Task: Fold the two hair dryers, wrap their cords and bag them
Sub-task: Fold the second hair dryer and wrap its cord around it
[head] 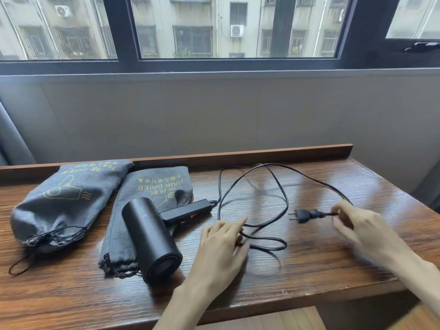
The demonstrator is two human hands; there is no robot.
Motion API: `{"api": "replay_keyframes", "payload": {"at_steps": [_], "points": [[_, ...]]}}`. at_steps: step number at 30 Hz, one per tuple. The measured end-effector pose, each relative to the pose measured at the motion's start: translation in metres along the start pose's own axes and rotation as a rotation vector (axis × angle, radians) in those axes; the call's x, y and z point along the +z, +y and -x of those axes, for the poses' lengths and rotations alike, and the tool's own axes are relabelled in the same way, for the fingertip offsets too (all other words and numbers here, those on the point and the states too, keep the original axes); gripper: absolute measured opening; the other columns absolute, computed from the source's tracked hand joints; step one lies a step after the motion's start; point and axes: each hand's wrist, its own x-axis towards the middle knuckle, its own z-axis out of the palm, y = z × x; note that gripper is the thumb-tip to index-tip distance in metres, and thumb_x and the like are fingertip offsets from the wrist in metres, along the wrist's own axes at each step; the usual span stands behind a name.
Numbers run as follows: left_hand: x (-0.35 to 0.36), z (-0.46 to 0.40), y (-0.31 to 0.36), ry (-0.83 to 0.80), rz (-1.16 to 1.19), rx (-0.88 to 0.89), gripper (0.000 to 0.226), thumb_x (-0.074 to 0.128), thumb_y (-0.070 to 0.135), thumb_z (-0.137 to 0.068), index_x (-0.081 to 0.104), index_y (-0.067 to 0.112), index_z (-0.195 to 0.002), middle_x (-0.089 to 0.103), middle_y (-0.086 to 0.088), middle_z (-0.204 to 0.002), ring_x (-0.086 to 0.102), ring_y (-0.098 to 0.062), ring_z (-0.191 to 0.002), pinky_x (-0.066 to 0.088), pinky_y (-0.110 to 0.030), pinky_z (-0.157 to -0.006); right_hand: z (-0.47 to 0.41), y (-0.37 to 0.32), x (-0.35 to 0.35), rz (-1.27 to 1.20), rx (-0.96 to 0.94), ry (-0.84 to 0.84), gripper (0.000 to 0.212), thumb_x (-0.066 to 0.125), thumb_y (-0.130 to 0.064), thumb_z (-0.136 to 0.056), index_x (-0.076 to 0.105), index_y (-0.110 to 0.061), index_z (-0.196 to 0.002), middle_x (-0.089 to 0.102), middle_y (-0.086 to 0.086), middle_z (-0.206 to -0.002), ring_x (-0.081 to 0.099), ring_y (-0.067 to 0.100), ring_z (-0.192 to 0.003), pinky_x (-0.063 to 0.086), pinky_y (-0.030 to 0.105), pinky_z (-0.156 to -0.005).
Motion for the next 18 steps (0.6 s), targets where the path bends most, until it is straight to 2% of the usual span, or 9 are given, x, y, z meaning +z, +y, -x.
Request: {"api": "replay_keyframes", "payload": {"at_steps": [2,5,7,9,10,12,13,15,18], "points": [[0.002,0.001,-0.002,-0.019,0.080,-0.069,0.066,0.055,0.035,-0.092,0.023,0.033,-0.150,0.050,0.018,-0.122,0.039,-0.002,-0.121,0.028,-0.022,-0.109,-0.016,-0.007,0.001,-0.031,-0.016,0.041,0.017,0.065,-0.012,-0.086,0.052,-0.021,-0.091,0.054,-0.007,-0.060,0.056,0.024,-0.049,0.048,0.042,-0.049],[0.002,0.000,-0.004,-0.047,0.140,-0.063,0.042,0.055,0.017,-0.091,0.051,0.023,-0.132,0.056,0.010,-0.119,0.044,-0.002,-0.118,0.035,-0.021,-0.104,-0.040,-0.028,0.002,-0.079,-0.087,0.094,0.008,0.063,-0.009,-0.089,0.055,-0.011,-0.092,0.048,-0.008,-0.055,0.047,0.020,-0.043,0.040,0.035,-0.046],[0.002,-0.002,-0.002,-0.055,0.162,-0.038,0.032,0.050,0.003,-0.090,0.065,0.017,-0.115,0.061,0.009,-0.117,0.046,-0.003,-0.116,0.032,-0.012,-0.102,-0.053,-0.046,0.004,-0.129,-0.147,0.099,0.007,0.060,-0.010,-0.091,0.053,-0.012,-0.091,0.042,-0.011,-0.052,0.041,0.014,-0.043,0.036,0.031,-0.047],[0.000,-0.006,0.001,-0.007,0.183,-0.084,0.030,0.047,0.000,-0.092,0.068,0.014,-0.109,0.057,0.009,-0.115,0.045,-0.003,-0.114,0.029,0.000,-0.092,-0.062,-0.062,0.005,-0.198,-0.195,0.100,0.006,0.056,-0.014,-0.093,0.051,-0.015,-0.090,0.040,-0.009,-0.052,0.040,0.016,-0.045,0.036,0.033,-0.048],[-0.003,-0.011,0.001,0.047,0.181,-0.123,0.028,0.047,0.002,-0.093,0.066,0.014,-0.109,0.053,0.009,-0.115,0.042,-0.002,-0.111,0.029,0.000,-0.087,-0.064,-0.070,0.005,-0.240,-0.208,0.103,0.006,0.054,-0.016,-0.094,0.050,-0.015,-0.090,0.041,-0.006,-0.052,0.040,0.016,-0.046,0.037,0.033,-0.049],[-0.009,-0.025,0.000,0.146,0.127,-0.207,0.028,0.048,0.005,-0.092,0.057,0.014,-0.118,0.048,0.004,-0.120,0.039,-0.006,-0.113,0.028,-0.007,-0.088,-0.066,-0.081,0.004,-0.340,-0.218,0.112,0.009,0.050,-0.022,-0.096,0.048,-0.016,-0.089,0.042,-0.001,-0.053,0.038,0.017,-0.048,0.034,0.029,-0.049],[-0.013,-0.033,-0.003,0.146,0.089,-0.260,0.033,0.049,0.006,-0.092,0.051,0.013,-0.124,0.046,-0.001,-0.125,0.039,-0.012,-0.117,0.028,-0.012,-0.092,-0.065,-0.084,0.004,-0.393,-0.213,0.116,0.011,0.048,-0.024,-0.096,0.047,-0.017,-0.088,0.044,0.002,-0.054,0.038,0.018,-0.048,0.034,0.029,-0.048],[-0.019,-0.050,-0.004,0.064,0.033,-0.376,0.038,0.049,0.010,-0.092,0.040,0.008,-0.129,0.043,-0.010,-0.131,0.038,-0.024,-0.123,0.032,-0.029,-0.099,-0.063,-0.090,0.003,-0.519,-0.168,0.124,0.011,0.046,-0.023,-0.098,0.046,-0.020,-0.087,0.051,0.008,-0.059,0.043,0.020,-0.049,0.037,0.029,-0.050],[-0.024,-0.068,0.000,-0.011,-0.065,-0.455,0.030,0.048,0.017,-0.095,0.040,0.004,-0.122,0.046,-0.017,-0.131,0.039,-0.032,-0.123,0.037,-0.038,-0.094,-0.062,-0.091,0.006,-0.725,-0.075,0.170,0.014,0.046,-0.011,-0.099,0.048,-0.020,-0.087,0.059,0.011,-0.065,0.053,0.018,-0.052,0.046,0.023,-0.055]]}}
